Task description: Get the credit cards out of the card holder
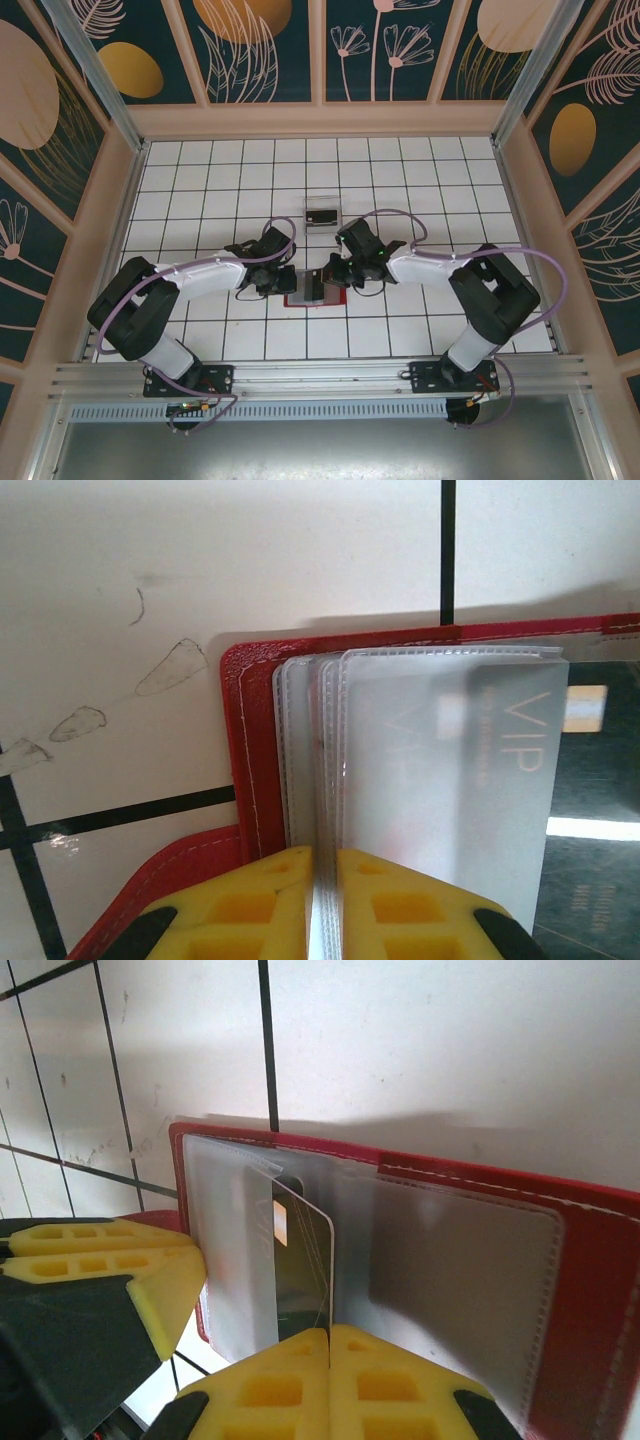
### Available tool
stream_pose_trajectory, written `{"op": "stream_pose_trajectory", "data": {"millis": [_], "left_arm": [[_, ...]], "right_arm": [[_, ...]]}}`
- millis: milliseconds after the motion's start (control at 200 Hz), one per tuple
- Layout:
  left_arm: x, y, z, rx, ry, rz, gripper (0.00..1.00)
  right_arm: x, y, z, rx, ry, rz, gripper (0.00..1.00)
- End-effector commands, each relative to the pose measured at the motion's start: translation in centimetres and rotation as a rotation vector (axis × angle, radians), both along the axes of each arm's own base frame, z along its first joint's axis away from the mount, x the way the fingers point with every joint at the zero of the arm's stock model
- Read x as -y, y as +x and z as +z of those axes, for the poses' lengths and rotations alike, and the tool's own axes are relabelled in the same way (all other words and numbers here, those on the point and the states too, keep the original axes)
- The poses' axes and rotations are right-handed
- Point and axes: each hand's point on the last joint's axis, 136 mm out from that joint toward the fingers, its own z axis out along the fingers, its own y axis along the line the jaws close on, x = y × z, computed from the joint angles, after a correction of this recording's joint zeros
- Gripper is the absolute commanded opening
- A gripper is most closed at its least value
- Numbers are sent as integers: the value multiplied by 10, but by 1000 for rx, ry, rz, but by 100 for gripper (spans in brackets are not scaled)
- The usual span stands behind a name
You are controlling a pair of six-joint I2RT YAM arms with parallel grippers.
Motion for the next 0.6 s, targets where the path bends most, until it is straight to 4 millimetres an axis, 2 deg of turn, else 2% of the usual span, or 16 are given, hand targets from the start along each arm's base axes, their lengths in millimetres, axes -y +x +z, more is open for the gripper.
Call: {"op": "stream_pose_trajectory", "data": {"millis": [0,295,596], "left_arm": [[-21,-10,-17,-40,109,0,15],[-18,-8,-15,-36,97,-1,15],[-13,-6,-11,-23,71,-10,16]], "right_arm": [[18,2,6,37,-51,-18,0],[27,12,33,110,-58,-31,0],[39,32,55,246,-169,34,0]]}}
